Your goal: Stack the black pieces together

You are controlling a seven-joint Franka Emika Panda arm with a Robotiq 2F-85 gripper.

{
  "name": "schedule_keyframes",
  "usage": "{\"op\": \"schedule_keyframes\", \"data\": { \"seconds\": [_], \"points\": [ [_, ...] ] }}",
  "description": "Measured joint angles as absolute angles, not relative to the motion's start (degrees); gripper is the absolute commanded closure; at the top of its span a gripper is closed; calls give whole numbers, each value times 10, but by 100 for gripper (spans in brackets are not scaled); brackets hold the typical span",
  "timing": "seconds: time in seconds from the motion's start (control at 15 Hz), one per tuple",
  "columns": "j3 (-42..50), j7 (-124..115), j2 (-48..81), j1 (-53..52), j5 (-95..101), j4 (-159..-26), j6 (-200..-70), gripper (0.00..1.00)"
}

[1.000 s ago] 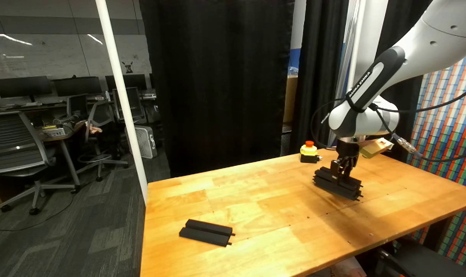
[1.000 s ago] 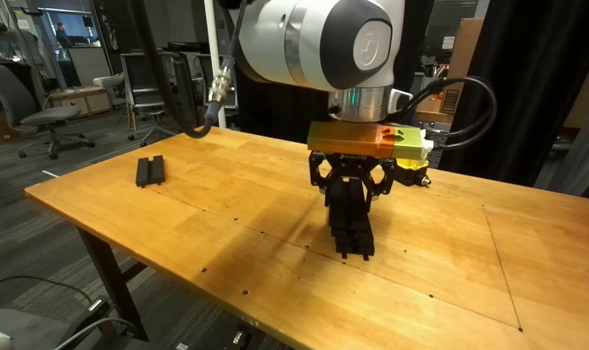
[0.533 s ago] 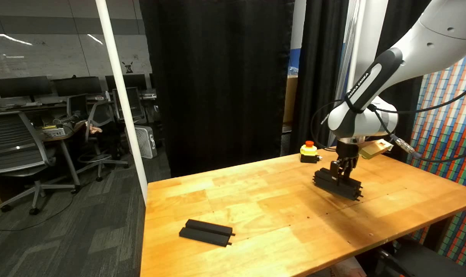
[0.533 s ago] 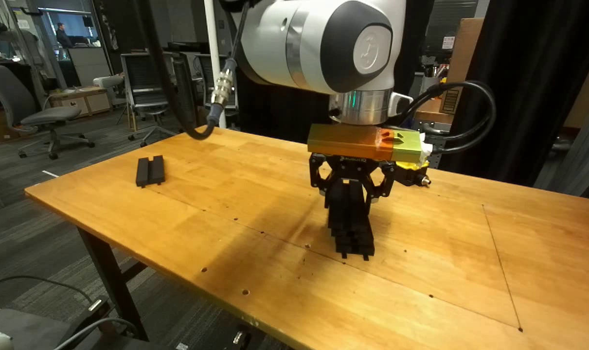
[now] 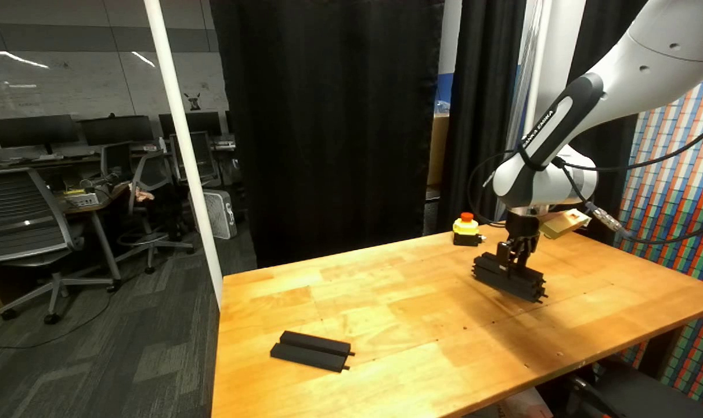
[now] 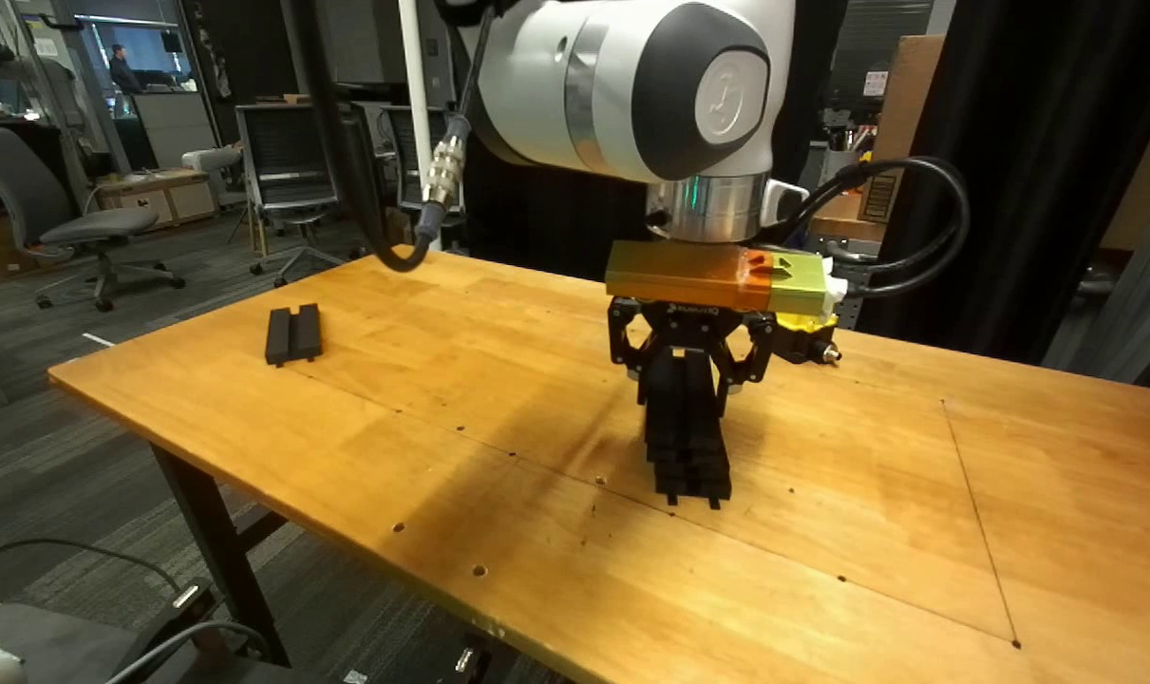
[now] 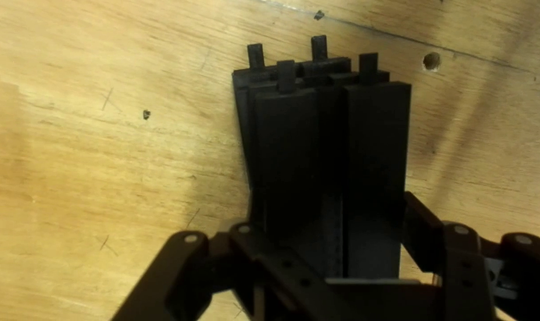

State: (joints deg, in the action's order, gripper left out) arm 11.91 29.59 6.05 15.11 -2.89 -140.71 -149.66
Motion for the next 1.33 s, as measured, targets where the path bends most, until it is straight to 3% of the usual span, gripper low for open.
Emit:
{"op": "schedule_keyframes", "data": {
  "seconds": [0.27,0.33,0.47,1.33],
  "points": [
    [119,296,64,151,-29,-1402,-1493,53],
    [119,296,65,151,-29,-1401,-1491,7],
    [119,296,66,151,-30,-1399,-1487,0],
    [110,242,36,129,24,-1382,-1439,0]
  ]
}}
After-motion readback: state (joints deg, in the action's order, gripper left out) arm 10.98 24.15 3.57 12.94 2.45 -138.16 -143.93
